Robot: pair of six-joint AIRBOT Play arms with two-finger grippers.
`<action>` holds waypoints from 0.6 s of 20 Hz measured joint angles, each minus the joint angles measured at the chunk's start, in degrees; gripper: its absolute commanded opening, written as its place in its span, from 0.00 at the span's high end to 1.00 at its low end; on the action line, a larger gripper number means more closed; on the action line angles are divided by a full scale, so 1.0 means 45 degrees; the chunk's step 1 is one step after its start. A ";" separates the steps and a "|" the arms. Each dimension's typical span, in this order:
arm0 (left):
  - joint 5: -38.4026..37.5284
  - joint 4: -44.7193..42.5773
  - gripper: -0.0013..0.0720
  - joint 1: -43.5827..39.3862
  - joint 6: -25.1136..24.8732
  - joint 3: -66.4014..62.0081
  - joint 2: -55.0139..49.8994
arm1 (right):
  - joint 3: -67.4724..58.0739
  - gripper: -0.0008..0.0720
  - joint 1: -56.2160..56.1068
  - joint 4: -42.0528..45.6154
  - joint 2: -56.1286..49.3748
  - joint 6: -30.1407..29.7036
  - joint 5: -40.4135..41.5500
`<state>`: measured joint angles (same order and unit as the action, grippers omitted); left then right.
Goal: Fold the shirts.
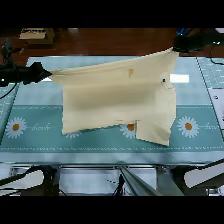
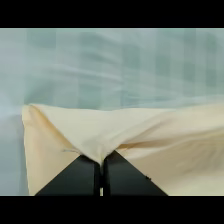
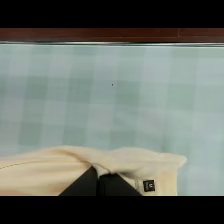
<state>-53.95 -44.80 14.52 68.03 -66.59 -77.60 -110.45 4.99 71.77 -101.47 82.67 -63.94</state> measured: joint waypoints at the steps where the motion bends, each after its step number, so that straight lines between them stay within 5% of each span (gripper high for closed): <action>1: 0.0389 0.0049 0.96 -0.0136 -0.0350 0.0010 -0.0248 | 0.0000 0.95 -0.0029 0.0005 -0.0335 0.0097 0.0223; 7: 0.2521 0.0160 0.96 -0.1025 -0.1379 0.0015 -0.1409 | 0.0000 0.95 -0.0097 0.0049 -0.1608 0.0233 0.0432; 12: 0.1977 0.0107 0.96 -0.0976 -0.1564 0.0015 -0.1734 | 0.0000 0.95 -0.0083 0.0248 -0.1637 0.0277 -0.0937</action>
<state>-45.06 -44.31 10.13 60.99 -66.52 -85.41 -110.45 4.62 72.88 -108.84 83.92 -68.16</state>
